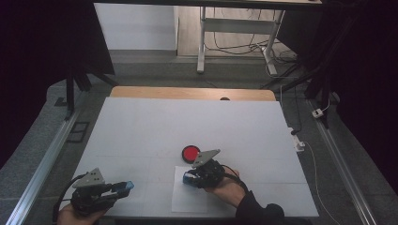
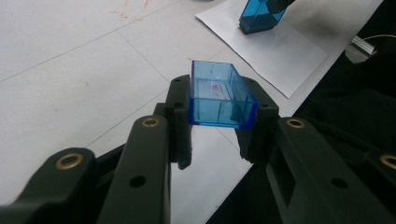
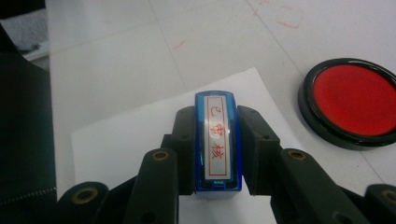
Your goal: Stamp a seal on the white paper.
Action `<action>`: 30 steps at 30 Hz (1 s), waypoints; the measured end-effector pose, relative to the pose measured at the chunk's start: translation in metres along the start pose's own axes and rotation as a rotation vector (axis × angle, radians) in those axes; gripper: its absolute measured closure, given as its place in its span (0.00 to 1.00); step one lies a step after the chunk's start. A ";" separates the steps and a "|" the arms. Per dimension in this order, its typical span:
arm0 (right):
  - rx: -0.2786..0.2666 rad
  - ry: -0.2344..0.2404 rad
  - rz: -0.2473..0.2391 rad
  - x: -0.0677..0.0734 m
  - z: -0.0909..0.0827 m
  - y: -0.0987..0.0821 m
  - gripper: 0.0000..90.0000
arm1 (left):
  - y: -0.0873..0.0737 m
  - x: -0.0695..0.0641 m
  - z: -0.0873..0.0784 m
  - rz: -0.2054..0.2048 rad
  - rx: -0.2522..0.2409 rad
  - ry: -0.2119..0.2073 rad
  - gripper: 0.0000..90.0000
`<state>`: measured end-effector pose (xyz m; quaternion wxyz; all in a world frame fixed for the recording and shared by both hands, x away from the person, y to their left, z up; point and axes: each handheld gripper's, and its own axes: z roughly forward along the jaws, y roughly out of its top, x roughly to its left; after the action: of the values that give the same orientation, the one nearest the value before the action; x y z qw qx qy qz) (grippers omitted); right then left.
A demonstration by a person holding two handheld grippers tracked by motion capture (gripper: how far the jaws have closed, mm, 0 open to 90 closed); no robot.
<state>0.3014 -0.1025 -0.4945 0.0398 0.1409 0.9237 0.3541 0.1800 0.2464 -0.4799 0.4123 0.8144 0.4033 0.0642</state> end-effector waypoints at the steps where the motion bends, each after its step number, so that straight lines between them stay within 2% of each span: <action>1: -0.007 -0.003 0.002 0.000 -0.001 0.000 0.78 | 0.000 0.000 0.000 0.000 0.000 -0.001 0.76; 22: -0.107 0.004 0.044 -0.005 -0.032 0.007 0.78 | 0.000 0.000 0.000 0.000 -0.003 -0.002 0.76; 30: -0.130 0.007 0.035 -0.007 -0.043 0.009 0.78 | 0.000 -0.001 0.001 0.015 0.003 -0.003 0.76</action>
<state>0.3030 -0.1254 -0.4570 0.0395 0.1531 0.8962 0.4145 0.1795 0.2450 -0.4798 0.4112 0.8181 0.3967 0.0655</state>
